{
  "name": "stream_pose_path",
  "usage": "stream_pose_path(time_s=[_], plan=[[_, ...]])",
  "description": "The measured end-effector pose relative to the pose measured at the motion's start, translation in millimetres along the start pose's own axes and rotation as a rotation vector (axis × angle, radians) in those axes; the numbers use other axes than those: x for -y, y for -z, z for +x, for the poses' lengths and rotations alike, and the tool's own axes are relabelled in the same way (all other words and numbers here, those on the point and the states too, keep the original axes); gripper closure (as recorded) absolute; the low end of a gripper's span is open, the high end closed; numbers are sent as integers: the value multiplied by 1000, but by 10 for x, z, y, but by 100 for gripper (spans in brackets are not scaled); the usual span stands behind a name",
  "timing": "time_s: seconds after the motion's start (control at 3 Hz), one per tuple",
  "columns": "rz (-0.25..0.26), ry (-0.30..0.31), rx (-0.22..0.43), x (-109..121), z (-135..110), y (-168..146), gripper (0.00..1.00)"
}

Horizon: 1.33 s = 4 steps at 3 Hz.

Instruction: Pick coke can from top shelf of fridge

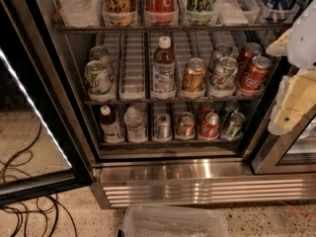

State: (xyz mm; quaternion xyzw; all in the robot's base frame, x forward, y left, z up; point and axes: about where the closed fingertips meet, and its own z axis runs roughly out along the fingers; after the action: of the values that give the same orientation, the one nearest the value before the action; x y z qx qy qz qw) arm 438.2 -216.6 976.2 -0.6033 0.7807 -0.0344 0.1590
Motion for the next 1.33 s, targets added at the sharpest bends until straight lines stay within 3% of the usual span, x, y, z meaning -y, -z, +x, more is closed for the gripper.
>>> stream_pose_path(time_s=[0.33, 0.67, 1.0, 1.33], plan=[[0, 0, 0, 0, 0, 0, 0], [44, -60, 37, 54, -31, -97, 0], [83, -248, 127, 48, -19, -374, 0], [150, -268, 166, 216, -87, -347, 0]])
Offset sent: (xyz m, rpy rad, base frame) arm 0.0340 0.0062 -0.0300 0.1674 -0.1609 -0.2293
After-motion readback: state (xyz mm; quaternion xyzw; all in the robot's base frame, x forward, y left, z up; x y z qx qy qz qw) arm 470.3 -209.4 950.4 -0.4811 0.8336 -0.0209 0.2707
